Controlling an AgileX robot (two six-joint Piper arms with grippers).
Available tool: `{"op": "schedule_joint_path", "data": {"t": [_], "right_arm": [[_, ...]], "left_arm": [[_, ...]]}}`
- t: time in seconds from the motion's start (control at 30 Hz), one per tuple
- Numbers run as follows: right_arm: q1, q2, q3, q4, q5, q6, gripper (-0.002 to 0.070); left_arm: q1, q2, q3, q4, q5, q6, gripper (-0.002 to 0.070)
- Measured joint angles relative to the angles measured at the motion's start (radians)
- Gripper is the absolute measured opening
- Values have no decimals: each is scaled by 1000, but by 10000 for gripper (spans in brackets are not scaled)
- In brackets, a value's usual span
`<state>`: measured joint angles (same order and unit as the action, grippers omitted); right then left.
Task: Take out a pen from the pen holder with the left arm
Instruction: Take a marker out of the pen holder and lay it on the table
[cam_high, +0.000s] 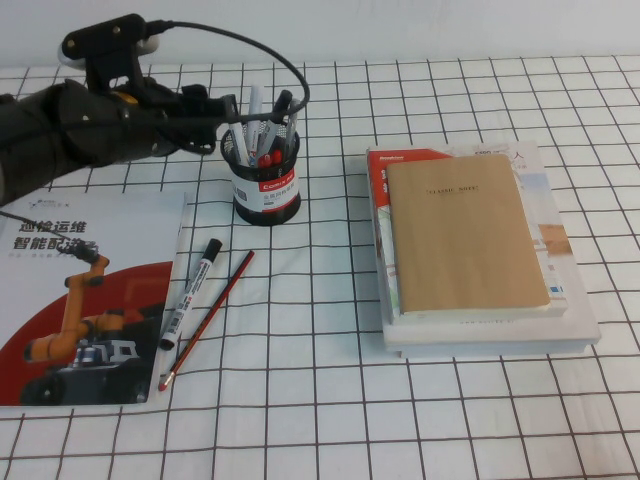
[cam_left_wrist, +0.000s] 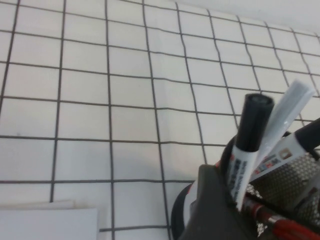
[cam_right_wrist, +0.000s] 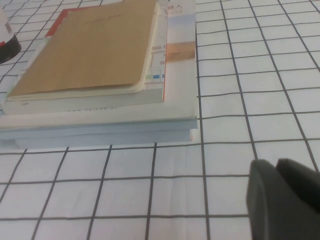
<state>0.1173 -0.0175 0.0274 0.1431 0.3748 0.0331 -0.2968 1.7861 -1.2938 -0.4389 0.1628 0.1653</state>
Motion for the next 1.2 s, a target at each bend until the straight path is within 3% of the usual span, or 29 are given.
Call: {"op": "schedule_joint_path", "data": {"t": [0.57, 1.2], "right_arm": [[0, 0, 0, 0, 0, 0, -15], [0, 0, 0, 0, 0, 0, -15]], "left_arm": [[0, 59, -146, -36, 151, 6, 377], [0, 116, -149, -81, 99, 45, 377]]}}
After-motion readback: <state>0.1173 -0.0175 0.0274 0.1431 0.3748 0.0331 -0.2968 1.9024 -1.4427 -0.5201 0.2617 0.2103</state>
